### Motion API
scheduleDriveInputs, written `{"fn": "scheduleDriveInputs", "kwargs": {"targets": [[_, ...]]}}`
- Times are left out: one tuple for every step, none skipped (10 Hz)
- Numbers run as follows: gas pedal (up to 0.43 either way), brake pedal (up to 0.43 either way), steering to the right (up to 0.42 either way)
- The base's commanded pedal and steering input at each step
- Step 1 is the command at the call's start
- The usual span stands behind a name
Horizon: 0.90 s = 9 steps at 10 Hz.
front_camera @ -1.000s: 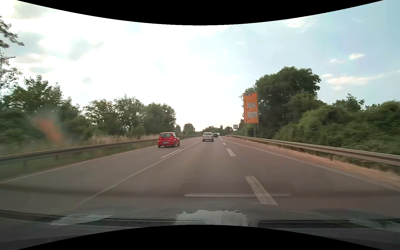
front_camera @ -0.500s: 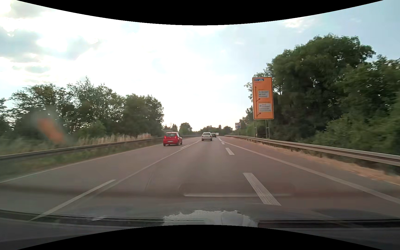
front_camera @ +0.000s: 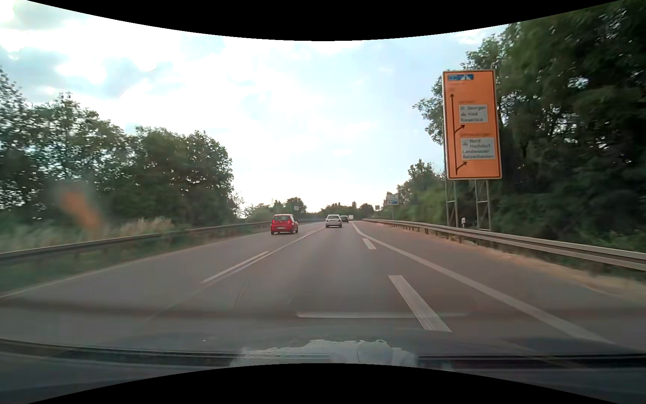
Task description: Follow the waypoints while adhering to traffic rules and regulations
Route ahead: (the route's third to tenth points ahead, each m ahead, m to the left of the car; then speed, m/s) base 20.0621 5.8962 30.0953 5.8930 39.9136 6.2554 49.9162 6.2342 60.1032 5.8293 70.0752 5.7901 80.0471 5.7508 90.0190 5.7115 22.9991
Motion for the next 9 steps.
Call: {"fn": "scheduleDriveInputs", "kwargs": {"targets": [[0.157,0.000,0.000],[0.157,0.000,0.000],[0.157,0.000,-0.002],[0.157,0.000,-0.003],[0.157,0.000,-0.004],[0.157,0.000,-0.004],[0.169,0.000,-0.004],[0.169,0.000,-0.004],[0.169,0.000,-0.004]]}}
